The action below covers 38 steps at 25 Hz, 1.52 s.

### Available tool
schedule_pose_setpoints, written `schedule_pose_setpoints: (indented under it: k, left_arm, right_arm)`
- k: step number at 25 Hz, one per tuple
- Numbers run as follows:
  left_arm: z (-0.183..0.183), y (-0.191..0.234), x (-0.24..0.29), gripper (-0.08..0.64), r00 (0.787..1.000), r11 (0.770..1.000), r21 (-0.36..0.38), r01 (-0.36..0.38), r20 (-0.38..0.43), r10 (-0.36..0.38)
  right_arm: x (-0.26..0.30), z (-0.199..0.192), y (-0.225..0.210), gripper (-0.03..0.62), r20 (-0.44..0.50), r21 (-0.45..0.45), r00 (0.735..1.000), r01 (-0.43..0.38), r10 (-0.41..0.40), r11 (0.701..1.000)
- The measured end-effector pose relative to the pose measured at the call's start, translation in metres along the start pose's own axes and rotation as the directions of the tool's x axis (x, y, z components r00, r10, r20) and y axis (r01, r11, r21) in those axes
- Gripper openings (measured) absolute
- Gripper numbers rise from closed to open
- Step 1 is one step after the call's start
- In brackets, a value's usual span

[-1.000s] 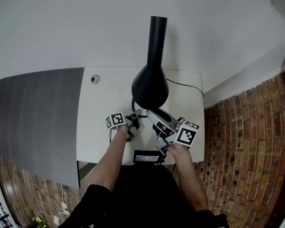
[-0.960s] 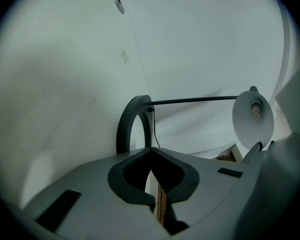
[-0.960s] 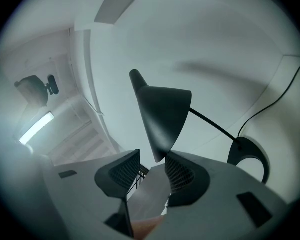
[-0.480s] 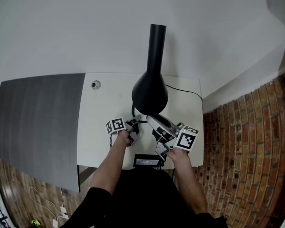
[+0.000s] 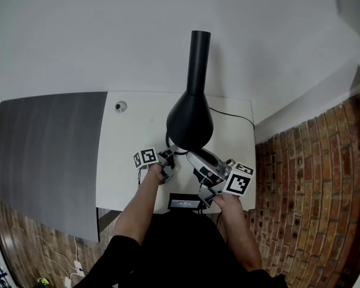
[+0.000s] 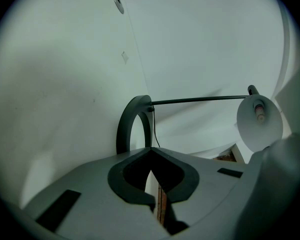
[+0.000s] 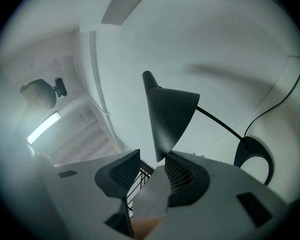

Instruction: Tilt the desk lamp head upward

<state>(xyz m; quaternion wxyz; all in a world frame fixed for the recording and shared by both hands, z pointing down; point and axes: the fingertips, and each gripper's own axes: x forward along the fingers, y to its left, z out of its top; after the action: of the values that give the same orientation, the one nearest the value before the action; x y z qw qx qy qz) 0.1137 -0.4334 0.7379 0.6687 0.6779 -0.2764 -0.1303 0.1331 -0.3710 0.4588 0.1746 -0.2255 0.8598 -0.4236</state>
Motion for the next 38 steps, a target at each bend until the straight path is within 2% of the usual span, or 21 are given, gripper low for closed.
schedule_pose_setpoints:
  k: [9, 24, 38]
  left_arm:
    - [0.000, 0.000, 0.000, 0.011, 1.000, 1.000, -0.002, 0.000, -0.002, 0.000]
    - [0.000, 0.001, 0.000, 0.011, 1.000, 1.000, -0.006, 0.000, -0.003, 0.000]
    - [-0.001, 0.001, 0.000, 0.011, 1.000, 1.000, -0.001, -0.003, -0.001, 0.003]
  right_arm:
    - [-0.003, 0.000, 0.015, 0.158, -0.028, -0.058, 0.999, -0.030, 0.028, 0.998]
    - [-0.006, 0.000, 0.030, 0.156, -0.032, -0.079, 0.998, -0.063, 0.060, 0.995]
    - [-0.012, 0.004, 0.060, 0.156, -0.034, -0.138, 0.993, -0.119, 0.115, 0.983]
